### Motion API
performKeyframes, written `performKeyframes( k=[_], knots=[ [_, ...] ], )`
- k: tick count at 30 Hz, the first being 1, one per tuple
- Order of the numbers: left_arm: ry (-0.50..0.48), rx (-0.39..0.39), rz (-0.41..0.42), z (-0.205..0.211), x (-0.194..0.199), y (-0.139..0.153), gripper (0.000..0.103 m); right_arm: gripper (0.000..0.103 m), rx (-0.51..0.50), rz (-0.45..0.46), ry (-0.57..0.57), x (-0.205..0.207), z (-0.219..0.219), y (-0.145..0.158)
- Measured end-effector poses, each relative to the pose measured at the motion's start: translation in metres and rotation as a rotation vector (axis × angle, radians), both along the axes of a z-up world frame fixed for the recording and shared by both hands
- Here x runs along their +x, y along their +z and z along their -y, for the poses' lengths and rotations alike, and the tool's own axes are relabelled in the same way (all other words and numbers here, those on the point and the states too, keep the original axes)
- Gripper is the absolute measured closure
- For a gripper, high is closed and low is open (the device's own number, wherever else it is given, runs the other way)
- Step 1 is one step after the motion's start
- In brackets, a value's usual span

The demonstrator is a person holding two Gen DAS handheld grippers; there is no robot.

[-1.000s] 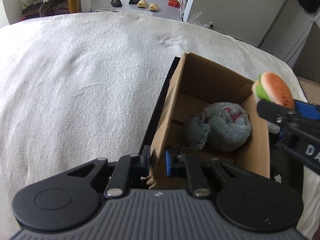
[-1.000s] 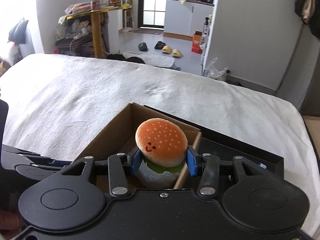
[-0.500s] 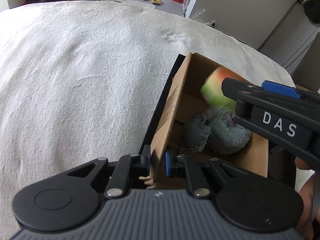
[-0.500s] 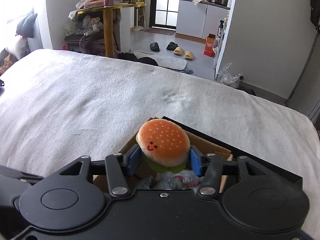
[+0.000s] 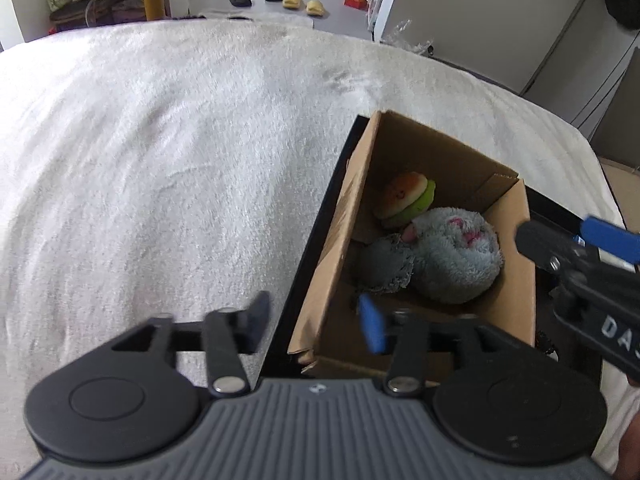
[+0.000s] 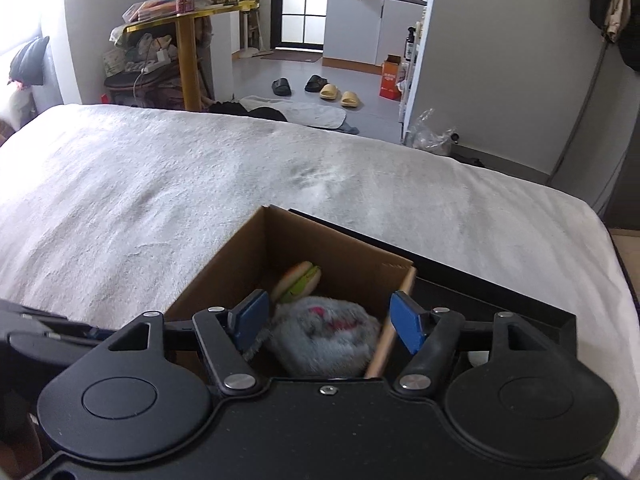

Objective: Organize soft objects
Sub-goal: 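Carry the burger plush with the right tool into the box and release, then move the right tool to the black stitched plush and grasp it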

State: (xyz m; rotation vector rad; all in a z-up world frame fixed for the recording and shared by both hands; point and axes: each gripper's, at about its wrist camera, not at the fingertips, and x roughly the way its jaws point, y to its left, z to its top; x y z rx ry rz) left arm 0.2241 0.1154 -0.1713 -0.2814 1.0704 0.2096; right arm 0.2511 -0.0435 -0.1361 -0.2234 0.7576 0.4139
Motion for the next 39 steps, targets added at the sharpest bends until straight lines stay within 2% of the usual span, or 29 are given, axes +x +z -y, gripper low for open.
performKeyframes(
  k=[2, 10, 24, 30, 39],
  knots=[
    [0.002, 0.037, 0.004, 0.004, -0.002, 0.004, 0.035, 0.035, 0.009, 0.000, -0.013, -0.004, 0.008, 0.002],
    [-0.016, 0.107, 0.005, 0.017, -0.008, 0.014, 0.025, 0.032, 0.050, -0.018, -0.079, -0.015, 0.043, 0.001],
    [-0.078, 0.210, -0.003, 0.049, -0.010, 0.019, 0.023, 0.028, 0.109, -0.038, -0.186, -0.032, 0.096, -0.018],
    [-0.103, 0.257, -0.008, 0.060, -0.005, 0.015, 0.022, 0.028, 0.140, -0.078, -0.263, -0.040, 0.122, -0.046],
    [-0.122, 0.324, -0.023, 0.077, 0.003, 0.009, 0.022, 0.028, 0.169, -0.124, -0.333, -0.039, 0.139, -0.078]
  ],
)
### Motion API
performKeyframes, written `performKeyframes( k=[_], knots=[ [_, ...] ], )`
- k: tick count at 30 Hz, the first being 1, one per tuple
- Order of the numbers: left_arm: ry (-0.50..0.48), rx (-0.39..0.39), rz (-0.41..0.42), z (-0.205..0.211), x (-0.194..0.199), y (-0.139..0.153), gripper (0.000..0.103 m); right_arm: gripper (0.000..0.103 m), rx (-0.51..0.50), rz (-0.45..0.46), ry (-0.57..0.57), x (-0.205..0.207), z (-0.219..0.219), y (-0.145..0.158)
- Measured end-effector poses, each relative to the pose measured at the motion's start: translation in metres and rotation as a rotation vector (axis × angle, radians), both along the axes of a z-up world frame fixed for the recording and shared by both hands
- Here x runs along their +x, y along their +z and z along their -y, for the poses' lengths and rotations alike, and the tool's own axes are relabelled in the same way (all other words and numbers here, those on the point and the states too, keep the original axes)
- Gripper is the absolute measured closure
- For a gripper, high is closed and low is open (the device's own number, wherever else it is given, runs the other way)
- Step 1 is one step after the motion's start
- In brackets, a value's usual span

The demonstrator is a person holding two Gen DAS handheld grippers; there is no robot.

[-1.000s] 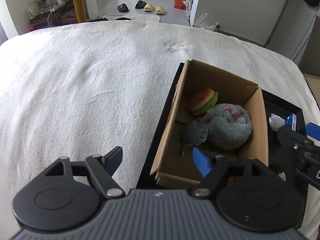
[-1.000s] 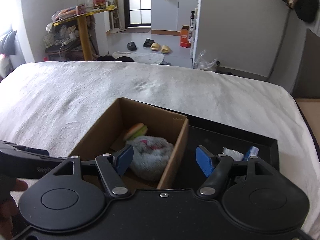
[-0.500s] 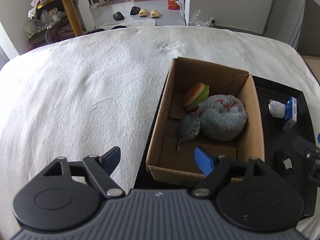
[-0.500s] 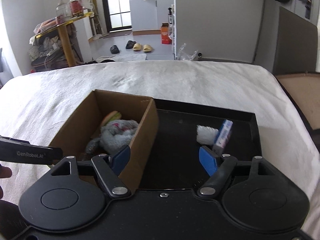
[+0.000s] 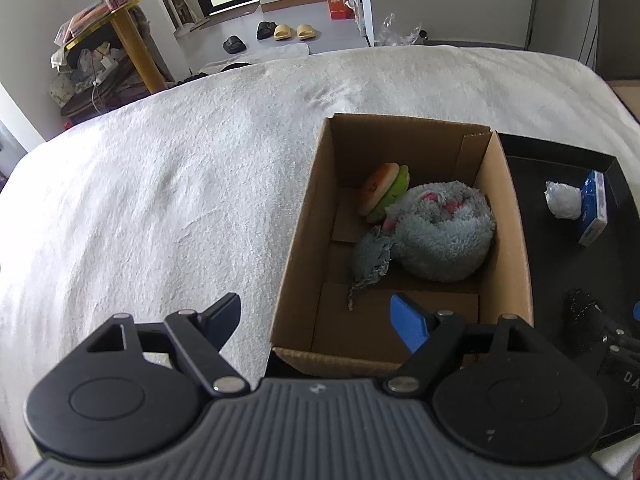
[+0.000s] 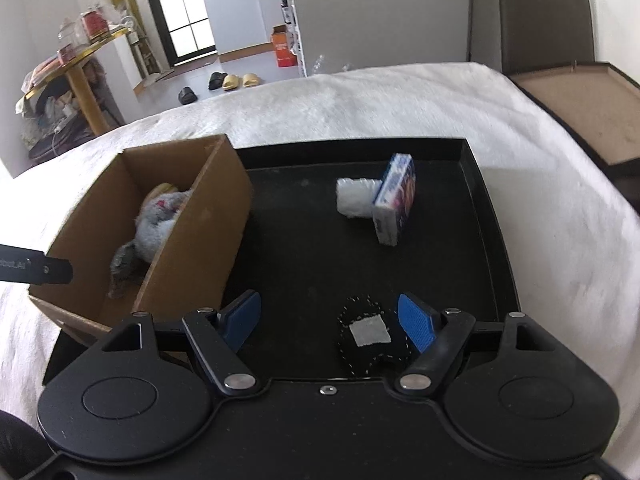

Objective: Organize soft objects
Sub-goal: 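Move the right tool to the black stitched plush and grasp it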

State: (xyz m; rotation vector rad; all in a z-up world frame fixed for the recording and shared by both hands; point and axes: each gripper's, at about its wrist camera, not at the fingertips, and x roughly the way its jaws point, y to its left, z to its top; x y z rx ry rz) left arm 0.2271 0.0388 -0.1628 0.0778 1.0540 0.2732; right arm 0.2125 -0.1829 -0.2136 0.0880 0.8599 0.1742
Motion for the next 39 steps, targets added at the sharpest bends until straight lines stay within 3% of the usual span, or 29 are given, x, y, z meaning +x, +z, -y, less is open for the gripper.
performKeyframes(
  k=[8, 17, 20, 22, 24, 30, 39],
  knots=[
    [-0.012, 0.062, -0.028, 0.007, 0.007, -0.011, 0.022, 0.028, -0.018, -0.037, -0.031, 0.007, 0.011, -0.028],
    [0.004, 0.051, -0.027, 0.010, 0.015, -0.012, 0.022, 0.028, -0.040, -0.076, -0.022, 0.020, 0.008, -0.052],
    [-0.002, 0.061, -0.032, 0.012, 0.015, -0.011, 0.022, 0.036, -0.086, -0.088, -0.005, 0.018, 0.004, -0.061],
    [-0.003, 0.060, -0.032, 0.012, 0.013, -0.010, 0.022, 0.051, -0.108, -0.075, 0.004, 0.015, 0.002, -0.058],
    [-0.001, 0.056, -0.031, 0.012, 0.011, -0.009, 0.022, 0.057, -0.076, -0.082, 0.004, 0.015, 0.005, -0.053],
    [0.006, 0.044, -0.028, 0.008, 0.001, -0.006, 0.022, 0.059, -0.066, -0.062, -0.006, 0.010, 0.008, -0.044],
    [0.018, 0.016, -0.012, -0.005, -0.009, 0.002, 0.022, 0.059, 0.028, -0.025, -0.030, 0.004, 0.016, -0.013]
  ],
)
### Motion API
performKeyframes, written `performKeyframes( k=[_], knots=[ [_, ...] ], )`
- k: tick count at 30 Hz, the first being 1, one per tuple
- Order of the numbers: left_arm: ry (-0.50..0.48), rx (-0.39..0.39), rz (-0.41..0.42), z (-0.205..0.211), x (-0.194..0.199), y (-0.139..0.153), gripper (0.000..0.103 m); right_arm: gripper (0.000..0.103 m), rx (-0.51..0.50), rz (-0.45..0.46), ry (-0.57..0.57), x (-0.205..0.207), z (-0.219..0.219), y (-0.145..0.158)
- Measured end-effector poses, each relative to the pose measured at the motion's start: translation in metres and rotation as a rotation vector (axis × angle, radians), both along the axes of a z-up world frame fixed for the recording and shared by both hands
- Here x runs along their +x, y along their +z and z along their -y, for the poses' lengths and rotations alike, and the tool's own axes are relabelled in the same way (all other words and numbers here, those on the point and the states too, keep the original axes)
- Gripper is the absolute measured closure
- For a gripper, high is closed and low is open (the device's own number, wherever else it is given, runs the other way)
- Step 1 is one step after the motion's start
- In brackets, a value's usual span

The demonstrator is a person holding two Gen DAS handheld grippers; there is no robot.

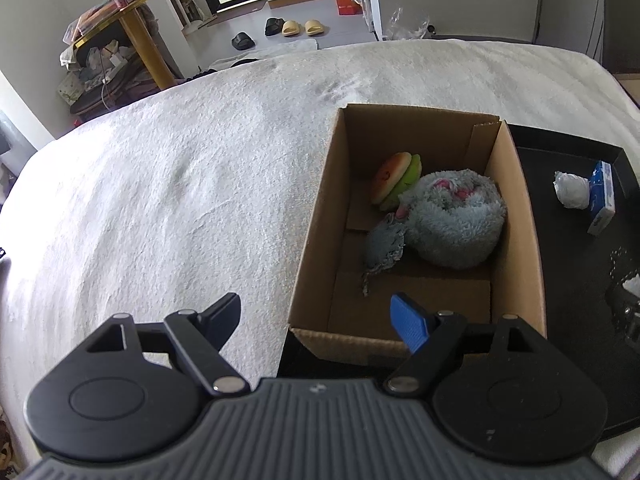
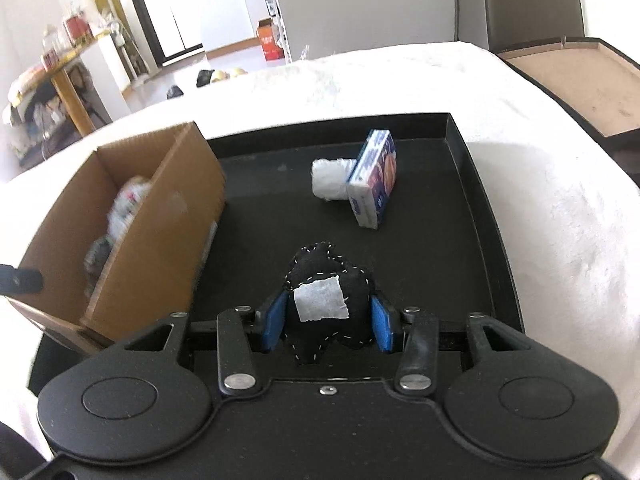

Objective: Organize soft objects
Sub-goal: 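Move the right tool to the black stitched plush and grasp it, then carry the black plush with the right tool into the box and release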

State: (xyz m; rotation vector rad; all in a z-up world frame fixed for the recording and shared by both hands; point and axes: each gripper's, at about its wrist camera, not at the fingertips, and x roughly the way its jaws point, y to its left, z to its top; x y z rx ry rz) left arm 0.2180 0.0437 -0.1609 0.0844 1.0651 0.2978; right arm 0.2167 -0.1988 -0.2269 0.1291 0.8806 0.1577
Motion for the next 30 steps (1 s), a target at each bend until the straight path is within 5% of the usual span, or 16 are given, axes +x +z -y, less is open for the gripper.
performKeyframes(
  k=[16, 30],
  knots=[
    [0.015, -0.065, 0.036, -0.019, -0.002, 0.008, 0.022, 0.059, -0.128, 0.127, 0.084, -0.003, -0.036, 0.050],
    [0.037, -0.139, 0.049, -0.035, -0.002, 0.001, 0.022, 0.059, -0.133, 0.168, 0.164, 0.001, -0.071, 0.076]
  ],
)
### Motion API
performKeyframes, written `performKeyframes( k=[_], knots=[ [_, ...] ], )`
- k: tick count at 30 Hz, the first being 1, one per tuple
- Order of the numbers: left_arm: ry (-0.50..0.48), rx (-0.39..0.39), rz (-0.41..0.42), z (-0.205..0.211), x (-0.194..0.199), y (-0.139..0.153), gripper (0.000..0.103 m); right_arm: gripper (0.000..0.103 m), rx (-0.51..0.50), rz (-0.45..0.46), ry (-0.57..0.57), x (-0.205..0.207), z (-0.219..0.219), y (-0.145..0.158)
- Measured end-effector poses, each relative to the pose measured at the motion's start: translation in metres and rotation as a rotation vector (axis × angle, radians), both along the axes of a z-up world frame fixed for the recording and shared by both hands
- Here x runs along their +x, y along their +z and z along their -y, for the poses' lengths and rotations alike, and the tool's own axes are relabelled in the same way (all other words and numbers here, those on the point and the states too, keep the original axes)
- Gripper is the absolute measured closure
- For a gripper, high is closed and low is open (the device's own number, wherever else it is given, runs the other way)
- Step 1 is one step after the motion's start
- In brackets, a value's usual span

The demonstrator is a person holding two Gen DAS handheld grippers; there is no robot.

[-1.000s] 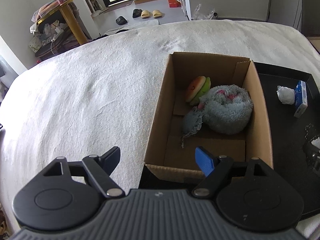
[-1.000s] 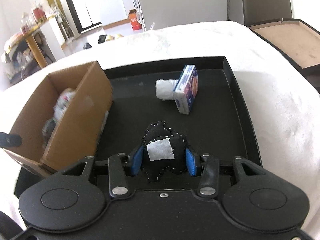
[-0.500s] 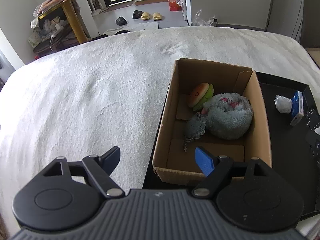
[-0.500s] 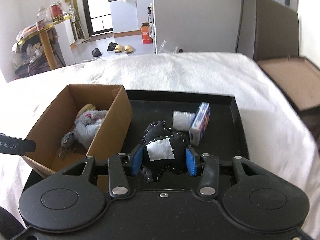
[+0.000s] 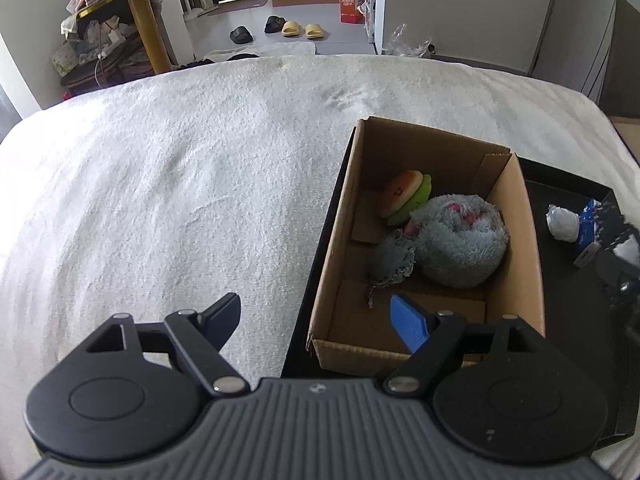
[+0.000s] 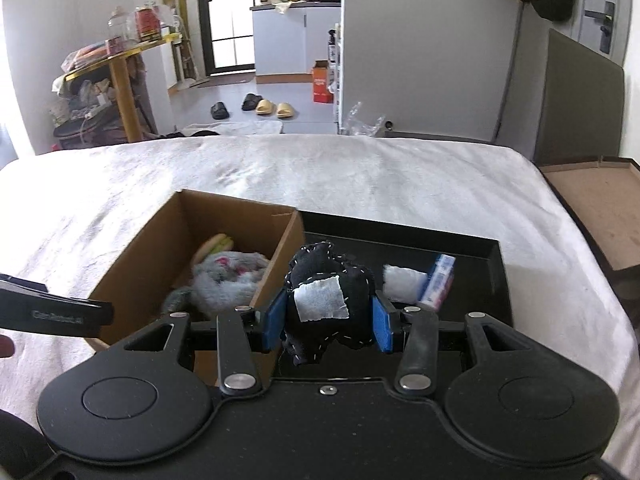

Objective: Organize soft objects
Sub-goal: 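Carry the black plush with the right tool into the box and release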

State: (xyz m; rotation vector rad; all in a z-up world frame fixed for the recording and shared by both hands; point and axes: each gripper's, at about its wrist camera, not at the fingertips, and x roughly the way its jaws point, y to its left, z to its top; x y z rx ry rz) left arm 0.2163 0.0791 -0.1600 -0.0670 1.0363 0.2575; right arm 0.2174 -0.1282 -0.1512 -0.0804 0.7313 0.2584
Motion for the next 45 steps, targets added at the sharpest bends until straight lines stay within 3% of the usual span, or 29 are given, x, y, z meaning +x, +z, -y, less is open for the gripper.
performKeyframes(
  k=[16, 21, 24, 29, 32, 38, 45],
  knots=[
    [0.042, -0.126, 0.019, -0.029, -0.003, -0.029, 0.023, 0.057, -0.035, -0.043, 0.101, 0.008, -0.054, -0.001],
    [0.058, -0.161, 0.051, -0.036, -0.007, -0.030, 0.028, 0.057, -0.031, -0.060, 0.116, 0.011, -0.067, -0.003],
    [0.058, -0.177, 0.054, -0.038, -0.008, -0.032, 0.040, 0.057, -0.032, -0.079, 0.124, 0.013, -0.075, -0.007],
    [0.080, -0.228, 0.060, -0.045, -0.007, -0.036, 0.076, 0.055, -0.045, -0.090, 0.154, 0.013, -0.090, -0.011],
    [0.067, -0.253, 0.068, -0.045, -0.005, -0.035, 0.089, 0.054, -0.047, -0.096, 0.165, 0.013, -0.097, -0.012],
    [0.059, -0.243, 0.065, -0.043, -0.005, -0.033, 0.089, 0.043, -0.060, -0.072, 0.171, 0.012, -0.104, -0.010],
    [0.048, -0.192, 0.044, -0.035, -0.005, -0.026, 0.082, 0.041, -0.054, -0.071, 0.135, 0.008, -0.089, -0.008]
  ],
)
